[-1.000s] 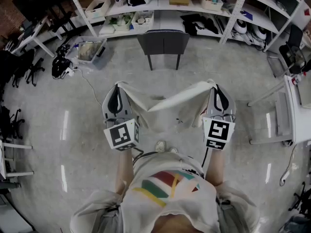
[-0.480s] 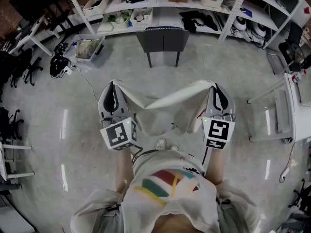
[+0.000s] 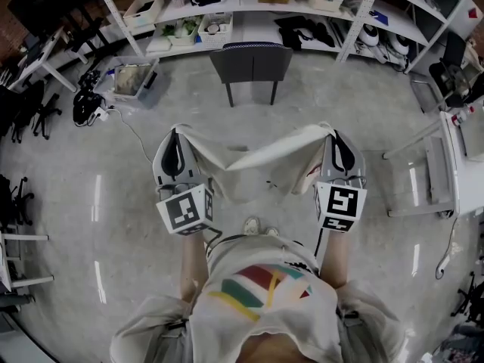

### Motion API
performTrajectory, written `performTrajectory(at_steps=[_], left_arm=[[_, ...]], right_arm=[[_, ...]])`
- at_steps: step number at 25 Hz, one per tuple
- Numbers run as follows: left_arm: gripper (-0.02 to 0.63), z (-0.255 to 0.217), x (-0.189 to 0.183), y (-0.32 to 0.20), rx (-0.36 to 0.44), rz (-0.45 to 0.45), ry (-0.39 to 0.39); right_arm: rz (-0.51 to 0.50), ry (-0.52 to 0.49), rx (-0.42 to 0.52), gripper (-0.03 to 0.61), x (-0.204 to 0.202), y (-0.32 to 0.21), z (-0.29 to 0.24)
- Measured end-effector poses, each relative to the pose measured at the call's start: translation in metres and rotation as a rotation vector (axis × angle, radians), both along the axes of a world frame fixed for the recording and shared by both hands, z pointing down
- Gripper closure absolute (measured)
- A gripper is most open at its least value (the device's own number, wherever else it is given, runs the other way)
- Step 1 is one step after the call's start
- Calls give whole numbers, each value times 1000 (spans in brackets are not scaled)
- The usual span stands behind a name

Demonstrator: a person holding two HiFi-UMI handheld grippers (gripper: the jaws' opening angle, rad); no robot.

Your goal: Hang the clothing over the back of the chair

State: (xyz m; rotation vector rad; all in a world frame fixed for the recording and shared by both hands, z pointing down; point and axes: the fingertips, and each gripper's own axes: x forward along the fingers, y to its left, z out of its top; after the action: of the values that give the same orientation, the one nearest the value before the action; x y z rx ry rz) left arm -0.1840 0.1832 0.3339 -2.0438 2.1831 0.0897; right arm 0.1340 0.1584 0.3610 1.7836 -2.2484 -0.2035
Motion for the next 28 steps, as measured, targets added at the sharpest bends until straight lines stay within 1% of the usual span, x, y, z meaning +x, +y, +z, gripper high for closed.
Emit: performTrajectory(at_steps=[9, 13, 18, 21, 25, 28], left_arm=[[600, 2, -24, -20, 9, 32, 31], [601, 6, -30, -30, 5, 35, 39], [601, 3, -29, -50, 1, 38, 34], [601, 3, -27, -63, 2, 43, 35], [601, 10, -18, -87, -6, 59, 59], [601, 16, -14, -109, -13, 45, 60]], right_arm=[[9, 36, 2, 568, -25, -13, 0], [13, 29, -8, 568, -32, -19, 4], [21, 23, -43, 568, -27, -36, 12], [13, 10, -32, 568, -29, -51, 10], [8, 5, -31, 568, -26, -77, 15], [4, -7, -29, 568, -19, -104, 18]])
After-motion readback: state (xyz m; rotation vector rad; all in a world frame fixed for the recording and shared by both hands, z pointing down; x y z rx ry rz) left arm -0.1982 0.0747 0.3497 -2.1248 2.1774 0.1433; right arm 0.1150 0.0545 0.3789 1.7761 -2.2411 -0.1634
